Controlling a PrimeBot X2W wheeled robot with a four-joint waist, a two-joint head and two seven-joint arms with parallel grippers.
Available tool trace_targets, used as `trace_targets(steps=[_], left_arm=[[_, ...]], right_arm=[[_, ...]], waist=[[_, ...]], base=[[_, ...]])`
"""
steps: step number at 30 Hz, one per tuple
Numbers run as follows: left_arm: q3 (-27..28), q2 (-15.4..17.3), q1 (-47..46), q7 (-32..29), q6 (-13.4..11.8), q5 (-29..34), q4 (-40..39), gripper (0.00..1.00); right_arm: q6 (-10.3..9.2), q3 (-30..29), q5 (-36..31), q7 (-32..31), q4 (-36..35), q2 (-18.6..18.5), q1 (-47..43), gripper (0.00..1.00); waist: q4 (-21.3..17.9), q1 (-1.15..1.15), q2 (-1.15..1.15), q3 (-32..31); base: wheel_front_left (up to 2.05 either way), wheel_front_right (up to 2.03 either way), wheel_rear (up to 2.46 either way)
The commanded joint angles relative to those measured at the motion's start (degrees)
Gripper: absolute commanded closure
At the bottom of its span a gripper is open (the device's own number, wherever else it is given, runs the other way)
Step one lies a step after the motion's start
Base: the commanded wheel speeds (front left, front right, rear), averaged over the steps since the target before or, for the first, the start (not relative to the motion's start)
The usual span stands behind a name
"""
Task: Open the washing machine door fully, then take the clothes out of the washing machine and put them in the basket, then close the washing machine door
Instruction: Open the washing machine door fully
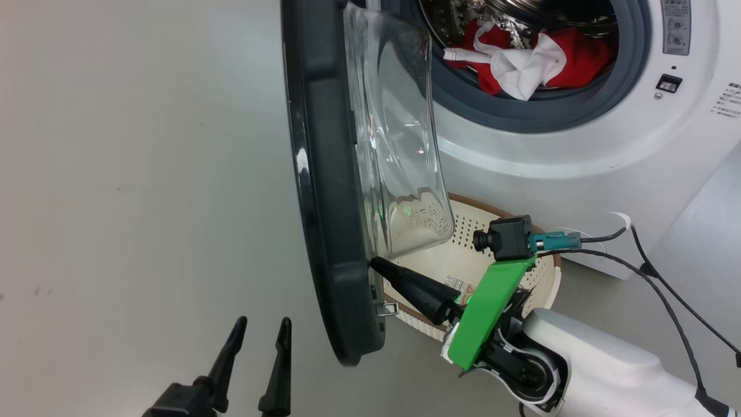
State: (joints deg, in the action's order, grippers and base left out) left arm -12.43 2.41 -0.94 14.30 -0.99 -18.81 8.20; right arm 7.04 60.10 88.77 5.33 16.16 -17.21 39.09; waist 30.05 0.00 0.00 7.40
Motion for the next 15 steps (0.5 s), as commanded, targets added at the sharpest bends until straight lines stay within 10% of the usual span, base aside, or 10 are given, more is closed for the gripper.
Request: trace_targets(steps=[1, 15], left_arm=[[2.22, 0.47, -0.06, 0.70, -0.20, -0.15, -1.48, 0.00], [3.10, 0.47, -0.98, 0.70, 1.27, 1.13, 0.37, 0.00]], right_arm=[[0.45, 0.14, 0.15, 0.70, -1.18, 1.17, 0.61, 1.00], [0.45, -0.46, 0.79, 4.67, -0.52, -1.84, -2.94, 0.58]], waist=[[-0.05, 0.00, 0.00, -0.05], [-0.69, 0.00, 0.00, -1.52]], base=[[0.00, 0.00, 0.00], [0.00, 0.00, 0.00]])
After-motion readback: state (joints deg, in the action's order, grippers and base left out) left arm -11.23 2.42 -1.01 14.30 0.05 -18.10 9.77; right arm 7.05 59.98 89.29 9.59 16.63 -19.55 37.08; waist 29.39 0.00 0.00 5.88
